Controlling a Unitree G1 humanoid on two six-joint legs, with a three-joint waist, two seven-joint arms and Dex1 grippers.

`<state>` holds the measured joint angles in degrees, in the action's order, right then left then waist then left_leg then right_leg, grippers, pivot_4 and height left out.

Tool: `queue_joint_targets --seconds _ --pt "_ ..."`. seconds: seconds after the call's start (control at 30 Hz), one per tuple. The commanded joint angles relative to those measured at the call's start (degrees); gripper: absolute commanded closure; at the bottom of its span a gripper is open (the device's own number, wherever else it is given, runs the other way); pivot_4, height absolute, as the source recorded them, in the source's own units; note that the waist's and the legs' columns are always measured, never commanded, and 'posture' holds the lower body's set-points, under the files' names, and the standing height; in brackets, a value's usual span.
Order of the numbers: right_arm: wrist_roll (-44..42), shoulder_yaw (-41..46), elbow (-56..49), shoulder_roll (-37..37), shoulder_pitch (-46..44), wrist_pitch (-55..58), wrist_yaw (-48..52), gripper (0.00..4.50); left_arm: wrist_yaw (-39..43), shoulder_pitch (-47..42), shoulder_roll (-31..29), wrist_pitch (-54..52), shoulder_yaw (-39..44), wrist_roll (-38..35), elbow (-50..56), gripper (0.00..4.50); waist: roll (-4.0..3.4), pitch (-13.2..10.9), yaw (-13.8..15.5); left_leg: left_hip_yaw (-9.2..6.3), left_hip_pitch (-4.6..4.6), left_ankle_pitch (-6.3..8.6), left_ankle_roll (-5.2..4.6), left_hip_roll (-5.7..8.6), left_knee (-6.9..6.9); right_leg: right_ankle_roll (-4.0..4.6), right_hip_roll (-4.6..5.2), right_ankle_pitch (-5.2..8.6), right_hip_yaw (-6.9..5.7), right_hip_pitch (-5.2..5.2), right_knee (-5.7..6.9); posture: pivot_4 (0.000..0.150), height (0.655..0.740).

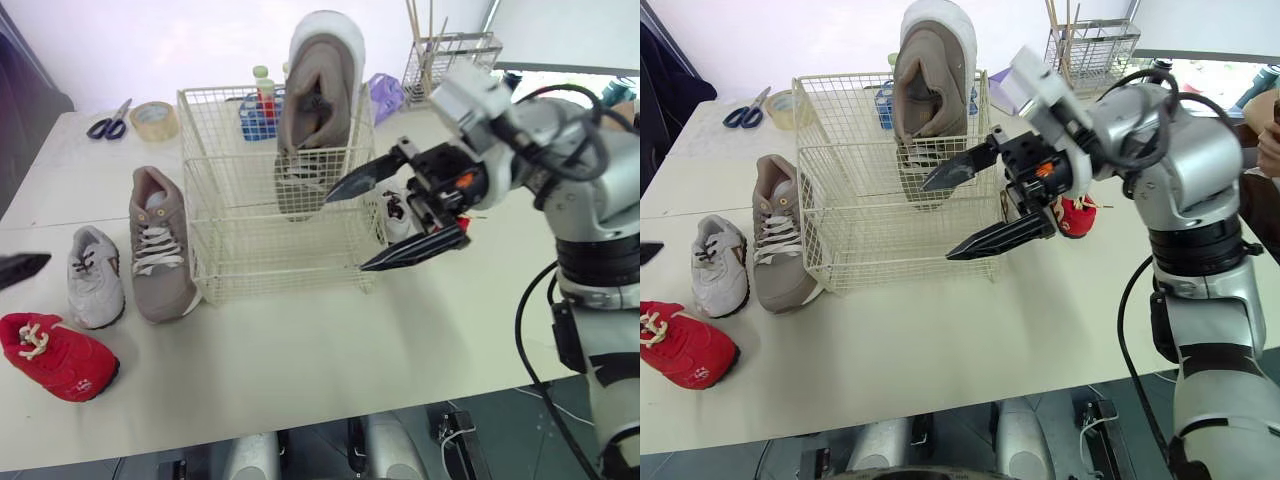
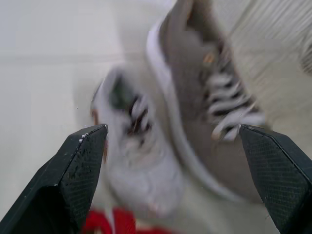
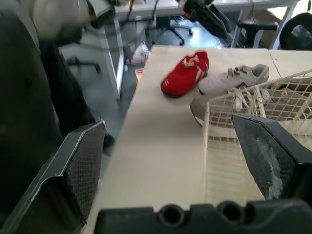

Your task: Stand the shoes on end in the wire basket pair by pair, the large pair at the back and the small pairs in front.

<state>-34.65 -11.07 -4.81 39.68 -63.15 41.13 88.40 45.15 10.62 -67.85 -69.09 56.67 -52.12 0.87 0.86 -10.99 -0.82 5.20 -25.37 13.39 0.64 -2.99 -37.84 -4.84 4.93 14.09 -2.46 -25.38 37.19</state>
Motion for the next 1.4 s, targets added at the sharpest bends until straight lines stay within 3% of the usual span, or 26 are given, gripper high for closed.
queue_joint_targets --seconds 0.03,0.2,0.4,0.57,0.7,1.07,1.4 --pt "2.7 -1.4 0.5 -0.8 -2.0 -5.8 2.2 0.02 1.7 -3.8 0.2 -3.7 -1.3 -4.0 1.2 0.00 0.01 0.0 0.3 -0.02 0.00 0.00 0.00 0.01 -0.01 0.00 0.02 0.00 -0.01 0.02 -0.01 0.150 0.7400" --pt "4.0 -3.0 1.1 -1.4 -3.3 -8.8 4.0 0.02 0.7 -20.0 2.9 -2.1 -16.3 -3.1 -6.8 0.00 0.04 0.0 0.4 -0.07 0.01 -0.01 -0.01 0.08 -0.05 -0.03 0.10 -0.06 -0.04 0.11 0.04 0.150 0.7400" --pt "4.9 -3.2 0.7 0.0 -3.5 -8.8 3.9 0.02 5.8 -37.7 4.9 3.8 -34.0 5.7 -23.1 0.00 0.15 0.1 0.1 -0.06 -0.01 -0.01 -0.03 0.06 -0.10 -0.15 -0.05 -0.14 -0.06 0.11 0.10 0.150 0.7400" --pt "4.6 -1.9 -1.5 1.7 -2.6 -6.5 2.5 0.02 11.6 -50.0 7.2 12.4 -43.2 15.3 -41.1 0.00 0.15 0.1 0.1 -0.06 -0.02 -0.02 -0.03 0.00 -0.16 -0.15 -0.18 -0.14 -0.06 0.10 0.15 0.150 0.7400" --pt "4.3 -1.2 -3.1 3.4 -2.0 -5.1 1.3 0.02 15.2 -56.6 7.9 18.1 -45.8 20.9 -52.8 0.00 0.16 0.1 0.1 -0.05 -0.05 -0.02 -0.03 -0.01 -0.18 -0.15 -0.19 -0.14 -0.05 0.08 0.13 0.150 0.7400" --pt "-0.3 2.5 -5.0 9.6 -3.9 2.9 2.0 0.02 21.1 -65.0 13.9 25.4 -52.5 34.0 -67.3 0.00 0.17 0.1 0.3 -0.06 -0.02 -0.02 -0.05 -0.01 -0.24 -0.15 -0.17 -0.14 -0.05 0.14 0.18 0.150 0.7400" --pt "6.1 0.8 -9.5 6.8 -6.6 3.3 -11.9 0.02 21.8 -62.1 18.7 25.7 -52.2 37.9 -67.8 0.00 -0.27 0.4 0.3 -0.05 0.05 -0.01 -0.06 0.04 -0.28 -0.15 -0.07 -0.13 -0.02 0.17 0.30 0.150 0.7400"
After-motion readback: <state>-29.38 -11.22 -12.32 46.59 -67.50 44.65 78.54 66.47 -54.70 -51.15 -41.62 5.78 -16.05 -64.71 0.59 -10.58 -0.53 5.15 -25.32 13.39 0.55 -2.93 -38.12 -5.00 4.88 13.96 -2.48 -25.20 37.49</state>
